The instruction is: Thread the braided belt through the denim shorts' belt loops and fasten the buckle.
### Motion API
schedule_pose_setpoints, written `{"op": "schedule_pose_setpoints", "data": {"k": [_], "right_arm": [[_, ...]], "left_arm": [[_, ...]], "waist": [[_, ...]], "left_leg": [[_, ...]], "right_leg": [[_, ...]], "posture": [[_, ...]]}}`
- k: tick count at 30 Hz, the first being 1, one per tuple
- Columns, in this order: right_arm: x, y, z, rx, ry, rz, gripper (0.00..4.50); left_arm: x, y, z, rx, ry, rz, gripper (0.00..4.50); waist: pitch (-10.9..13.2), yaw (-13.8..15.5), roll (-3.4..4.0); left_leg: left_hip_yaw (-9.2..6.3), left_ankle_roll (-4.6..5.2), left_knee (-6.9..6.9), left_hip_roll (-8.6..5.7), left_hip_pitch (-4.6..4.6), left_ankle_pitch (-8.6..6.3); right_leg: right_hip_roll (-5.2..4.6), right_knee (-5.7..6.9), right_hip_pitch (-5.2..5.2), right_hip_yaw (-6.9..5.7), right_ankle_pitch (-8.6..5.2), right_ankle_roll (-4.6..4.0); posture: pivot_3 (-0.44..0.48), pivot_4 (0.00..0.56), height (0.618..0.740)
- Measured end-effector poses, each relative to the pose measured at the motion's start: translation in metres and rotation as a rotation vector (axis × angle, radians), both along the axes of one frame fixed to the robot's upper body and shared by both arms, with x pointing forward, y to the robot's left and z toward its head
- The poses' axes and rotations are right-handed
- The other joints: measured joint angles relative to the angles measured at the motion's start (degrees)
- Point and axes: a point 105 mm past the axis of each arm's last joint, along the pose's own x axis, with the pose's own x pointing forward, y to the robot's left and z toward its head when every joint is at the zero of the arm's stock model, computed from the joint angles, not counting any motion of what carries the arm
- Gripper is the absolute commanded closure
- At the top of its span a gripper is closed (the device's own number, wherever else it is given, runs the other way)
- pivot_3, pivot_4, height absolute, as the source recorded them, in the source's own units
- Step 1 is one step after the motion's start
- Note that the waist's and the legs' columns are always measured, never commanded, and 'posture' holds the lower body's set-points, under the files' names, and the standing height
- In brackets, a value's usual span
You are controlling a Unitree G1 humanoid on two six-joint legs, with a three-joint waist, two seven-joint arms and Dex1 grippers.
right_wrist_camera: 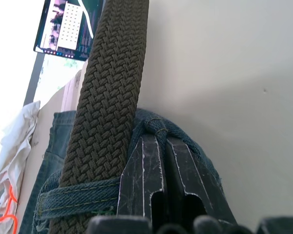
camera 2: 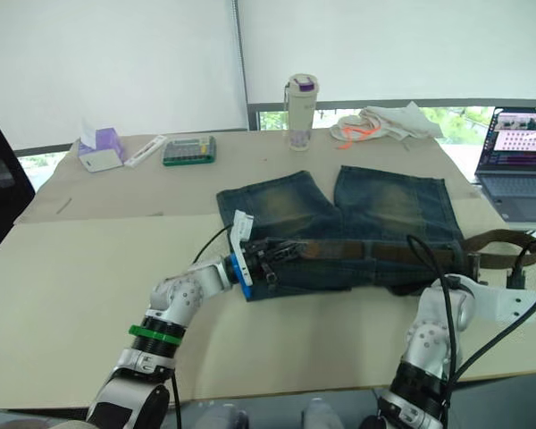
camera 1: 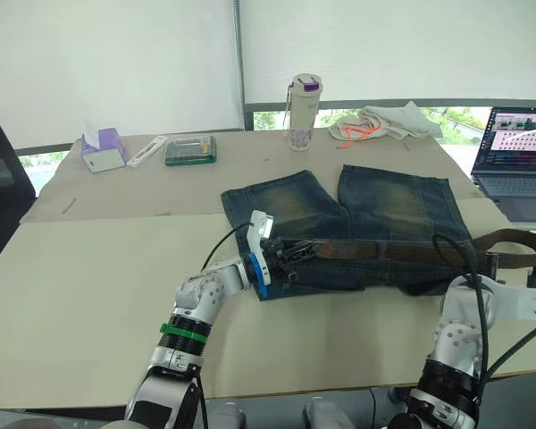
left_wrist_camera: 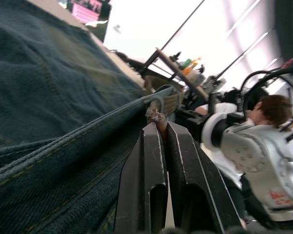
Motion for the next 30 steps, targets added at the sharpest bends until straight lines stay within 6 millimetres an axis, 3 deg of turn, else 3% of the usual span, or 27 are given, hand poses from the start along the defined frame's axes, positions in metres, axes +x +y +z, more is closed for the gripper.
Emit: {"op": "schedule_pose_setpoints", "data": {"k": [13, 23, 30], "right_arm": [[0.010, 0.011, 0.010, -0.067, -0.056, 0.121, 4.47], [0.007, 0.016, 0.009, -0.105, -0.023, 0.155, 4.47], [0.007, 0.023, 0.010, -0.111, -0.034, 0.171, 4.47]], "left_arm": [[-0.002, 0.010, 0.016, -0.091, -0.015, 0.019, 4.50], [0.000, -0.014, 0.021, -0.035, -0.058, -0.006, 4.50], [-0.006, -0.030, 0.012, 0.013, -0.024, -0.066, 4.50]], "waist": [[0.0, -0.2, 0.03], [0.0, 0.0, 0.03], [0.0, -0.1, 0.03]], "left_leg": [[-0.02, 0.00, -0.04, 0.01, 0.01, 0.00], [0.07, 0.00, -0.04, -0.05, 0.00, 0.00], [0.05, 0.00, -0.04, -0.04, -0.01, 0.00]], "right_leg": [[0.00, 0.00, -0.02, 0.04, 0.00, 0.00], [-0.03, -0.03, -0.01, 0.04, 0.00, 0.01], [-0.01, -0.03, -0.02, 0.04, -0.01, 0.02]], "posture": [[0.000, 0.150, 0.740], [0.000, 0.150, 0.740], [0.000, 0.150, 0.740]]}}
